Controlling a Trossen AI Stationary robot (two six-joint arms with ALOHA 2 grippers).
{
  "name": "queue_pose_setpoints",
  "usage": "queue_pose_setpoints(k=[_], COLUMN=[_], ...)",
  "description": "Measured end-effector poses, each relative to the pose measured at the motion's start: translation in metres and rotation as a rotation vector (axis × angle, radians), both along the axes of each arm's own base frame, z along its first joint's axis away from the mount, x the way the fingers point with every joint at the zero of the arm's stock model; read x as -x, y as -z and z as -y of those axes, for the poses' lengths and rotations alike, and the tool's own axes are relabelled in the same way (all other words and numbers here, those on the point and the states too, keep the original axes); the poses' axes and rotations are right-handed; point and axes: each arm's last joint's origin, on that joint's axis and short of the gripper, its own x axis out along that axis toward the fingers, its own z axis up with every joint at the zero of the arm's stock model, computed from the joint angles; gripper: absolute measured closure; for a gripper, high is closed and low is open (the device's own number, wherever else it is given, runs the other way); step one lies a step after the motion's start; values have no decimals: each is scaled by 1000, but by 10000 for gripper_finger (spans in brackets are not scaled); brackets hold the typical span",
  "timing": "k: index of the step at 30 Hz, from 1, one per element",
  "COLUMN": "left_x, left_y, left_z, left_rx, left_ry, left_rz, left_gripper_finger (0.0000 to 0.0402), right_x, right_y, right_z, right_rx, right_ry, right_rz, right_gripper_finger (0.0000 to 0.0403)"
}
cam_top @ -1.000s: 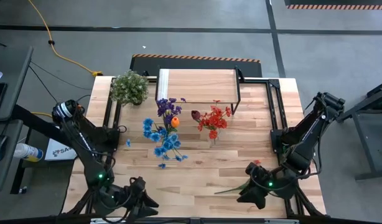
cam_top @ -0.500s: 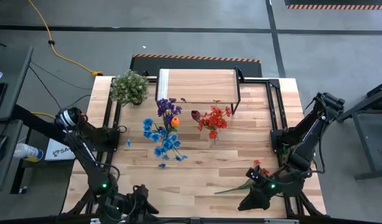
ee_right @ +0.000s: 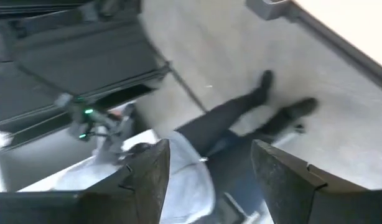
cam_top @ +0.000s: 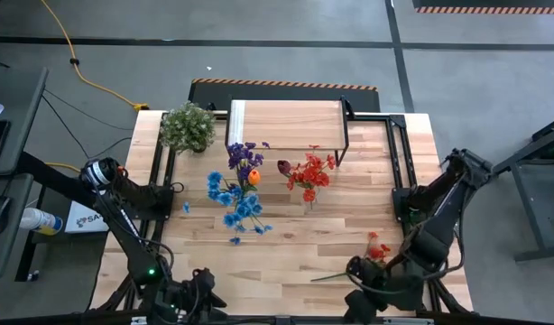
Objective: Pick and place flowers into a vace then onto a shelf
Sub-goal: Put the red flowers into the right transparent vase
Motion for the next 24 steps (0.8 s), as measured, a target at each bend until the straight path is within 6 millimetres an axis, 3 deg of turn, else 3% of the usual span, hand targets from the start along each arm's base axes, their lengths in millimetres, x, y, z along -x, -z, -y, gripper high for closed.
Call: queue_pose_setpoints(k=[5, 10, 16, 24], left_x=[3, 6, 8, 10], left_y=[6, 11, 14, 17], left_z=[-2, -5, -6, -9], left_rx=[-41, -81, -97, -141], left_ry=[49, 95, 127, 125], left_rz=[-68, -140, -185, -214], left_gripper_finger=[195, 195, 195, 195], right_x=[-10, -23, -38, -44], right_y=[-32, -47, -42, -12], right_z=[0, -4, -17, -21], right_rx=[113, 194, 236, 266], right_ry=[26, 41, 55, 71], right_rz=[-171, -361, -570, -768], right_gripper_finger=[192, 186, 187, 190])
